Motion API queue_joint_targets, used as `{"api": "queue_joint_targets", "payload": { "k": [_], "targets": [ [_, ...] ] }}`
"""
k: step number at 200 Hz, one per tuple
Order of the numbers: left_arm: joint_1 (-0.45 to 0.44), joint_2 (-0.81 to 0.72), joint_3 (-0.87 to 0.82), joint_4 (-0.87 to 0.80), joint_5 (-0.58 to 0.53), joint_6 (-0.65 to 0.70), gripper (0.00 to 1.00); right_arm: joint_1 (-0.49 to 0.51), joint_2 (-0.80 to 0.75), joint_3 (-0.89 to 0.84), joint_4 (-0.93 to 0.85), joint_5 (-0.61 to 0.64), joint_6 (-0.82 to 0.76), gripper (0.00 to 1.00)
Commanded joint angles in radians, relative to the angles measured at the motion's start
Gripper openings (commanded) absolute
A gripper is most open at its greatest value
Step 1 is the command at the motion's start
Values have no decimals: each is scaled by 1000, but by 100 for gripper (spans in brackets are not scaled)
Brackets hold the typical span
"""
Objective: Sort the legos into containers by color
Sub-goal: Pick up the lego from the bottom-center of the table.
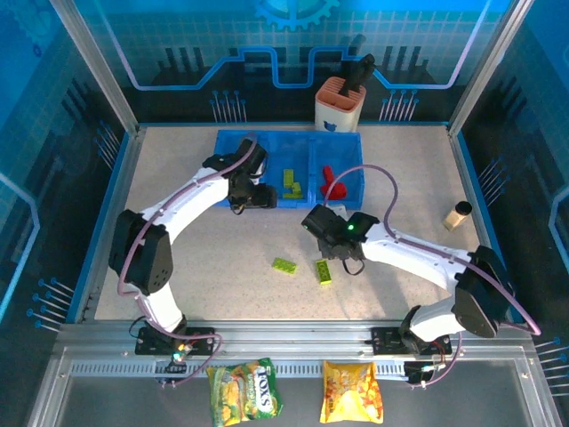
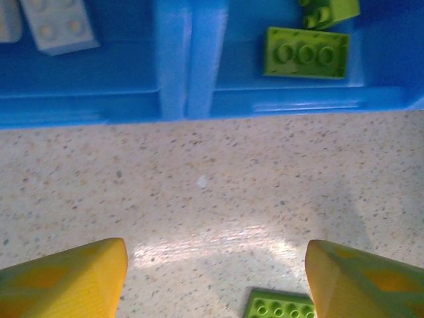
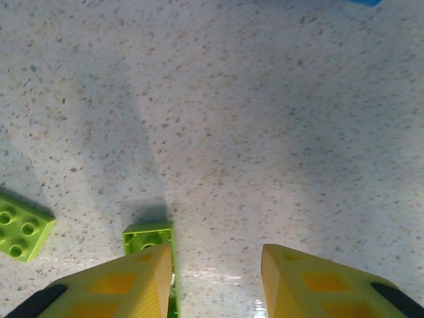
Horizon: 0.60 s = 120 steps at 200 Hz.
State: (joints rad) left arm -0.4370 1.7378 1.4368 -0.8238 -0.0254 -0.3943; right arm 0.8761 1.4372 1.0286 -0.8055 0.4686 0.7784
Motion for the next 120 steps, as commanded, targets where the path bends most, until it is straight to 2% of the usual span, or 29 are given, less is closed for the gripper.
{"api": "queue_joint_targets", "payload": {
  "k": [1,120],
  "targets": [
    [23,-61,-51,18,4,-1,72,30,50,21,43,-20,49,41],
    [44,-119,-175,35,-13,11,73,83,219,-73,194,-70,97,41]
  ]
}}
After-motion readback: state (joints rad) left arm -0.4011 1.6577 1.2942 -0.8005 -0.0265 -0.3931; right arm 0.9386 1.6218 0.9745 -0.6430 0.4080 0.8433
